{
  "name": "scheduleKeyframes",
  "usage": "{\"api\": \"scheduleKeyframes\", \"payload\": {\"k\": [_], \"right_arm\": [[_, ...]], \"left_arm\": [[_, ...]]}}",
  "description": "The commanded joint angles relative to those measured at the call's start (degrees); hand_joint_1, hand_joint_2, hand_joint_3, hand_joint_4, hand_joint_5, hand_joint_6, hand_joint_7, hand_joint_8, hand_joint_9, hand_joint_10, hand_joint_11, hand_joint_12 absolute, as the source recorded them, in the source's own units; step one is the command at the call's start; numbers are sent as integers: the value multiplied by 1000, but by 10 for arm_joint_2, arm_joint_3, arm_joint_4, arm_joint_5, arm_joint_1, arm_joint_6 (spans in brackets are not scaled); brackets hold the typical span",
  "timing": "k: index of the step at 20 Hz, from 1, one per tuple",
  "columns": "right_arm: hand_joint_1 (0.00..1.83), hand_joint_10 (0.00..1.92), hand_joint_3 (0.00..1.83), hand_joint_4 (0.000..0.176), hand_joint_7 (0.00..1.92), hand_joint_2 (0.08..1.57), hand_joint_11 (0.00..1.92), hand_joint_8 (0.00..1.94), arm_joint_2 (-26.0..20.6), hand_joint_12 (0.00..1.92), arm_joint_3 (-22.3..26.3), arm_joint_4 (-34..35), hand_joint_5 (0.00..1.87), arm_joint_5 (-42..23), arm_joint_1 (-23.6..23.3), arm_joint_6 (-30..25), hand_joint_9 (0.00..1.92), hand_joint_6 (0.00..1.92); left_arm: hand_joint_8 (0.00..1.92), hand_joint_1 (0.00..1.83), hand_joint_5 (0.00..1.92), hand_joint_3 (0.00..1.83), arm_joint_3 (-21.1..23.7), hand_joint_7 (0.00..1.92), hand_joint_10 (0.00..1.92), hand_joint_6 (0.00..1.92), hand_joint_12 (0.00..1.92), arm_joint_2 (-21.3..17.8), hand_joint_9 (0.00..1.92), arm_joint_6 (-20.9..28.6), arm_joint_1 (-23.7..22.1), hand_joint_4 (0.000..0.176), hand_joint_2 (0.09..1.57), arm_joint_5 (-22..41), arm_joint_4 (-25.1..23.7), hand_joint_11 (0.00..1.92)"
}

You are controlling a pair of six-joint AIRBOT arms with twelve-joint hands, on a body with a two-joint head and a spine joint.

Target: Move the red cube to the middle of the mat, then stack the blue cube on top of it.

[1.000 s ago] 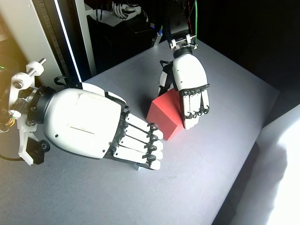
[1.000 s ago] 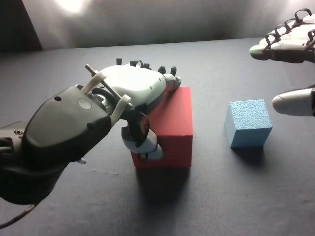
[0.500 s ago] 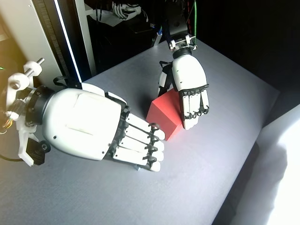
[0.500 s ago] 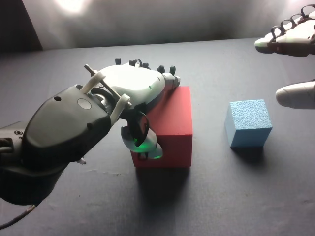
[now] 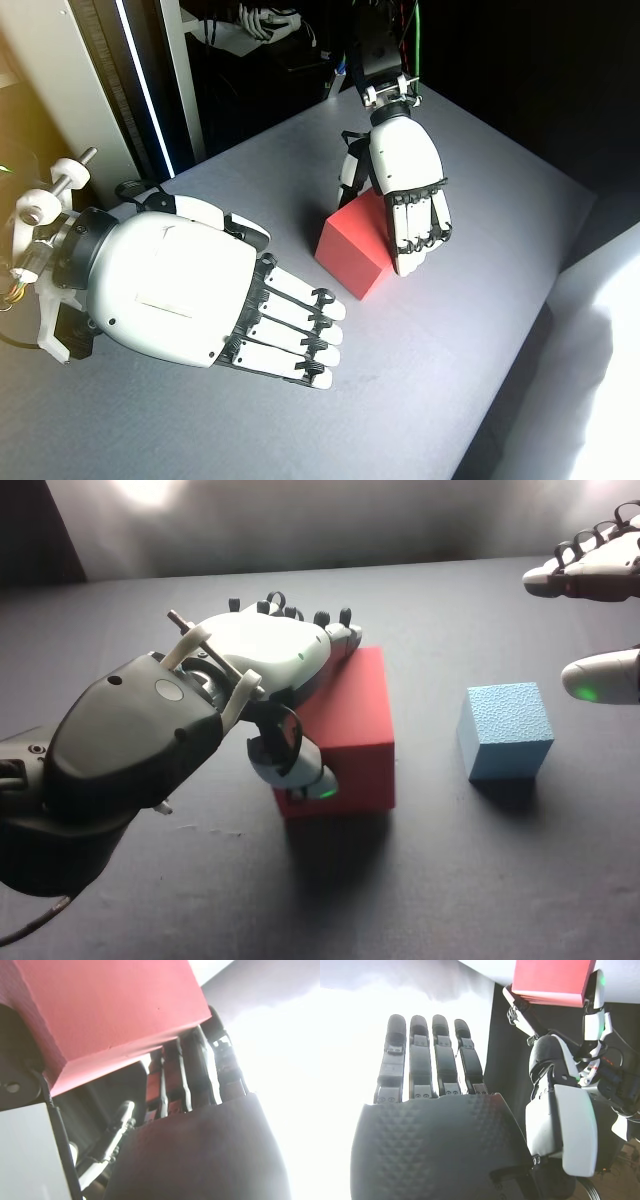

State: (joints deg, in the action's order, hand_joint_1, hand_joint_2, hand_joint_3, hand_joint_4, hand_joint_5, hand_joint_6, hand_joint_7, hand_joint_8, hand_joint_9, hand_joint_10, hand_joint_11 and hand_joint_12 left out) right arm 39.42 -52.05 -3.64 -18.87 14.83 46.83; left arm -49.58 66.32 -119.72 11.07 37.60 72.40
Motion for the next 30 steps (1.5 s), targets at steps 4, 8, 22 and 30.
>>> {"api": "scheduleKeyframes", "payload": {"k": [4,8,22,30], "right_arm": [[119,2,0,0,223,1213,0,0,-7,512,-4,7,210,-65,-5,0,197,1],[145,2,0,0,204,1212,0,1,-7,474,-4,7,210,-65,-5,1,177,1],[142,1,0,0,164,1219,0,2,71,432,-15,280,181,-99,54,202,148,3],[904,0,0,0,10,962,0,0,123,122,-43,348,33,-111,73,234,10,0]], "left_arm": [[1,849,10,0,0,9,1,0,118,-3,34,2,-2,0,992,29,-34,0],[0,797,0,0,1,0,0,0,9,-3,0,2,-2,0,950,29,-34,0],[0,732,0,0,27,0,0,0,0,-92,0,-86,-42,0,808,-29,37,0],[0,711,0,0,27,0,0,0,0,-194,0,-96,-43,0,803,-135,24,0]]}}
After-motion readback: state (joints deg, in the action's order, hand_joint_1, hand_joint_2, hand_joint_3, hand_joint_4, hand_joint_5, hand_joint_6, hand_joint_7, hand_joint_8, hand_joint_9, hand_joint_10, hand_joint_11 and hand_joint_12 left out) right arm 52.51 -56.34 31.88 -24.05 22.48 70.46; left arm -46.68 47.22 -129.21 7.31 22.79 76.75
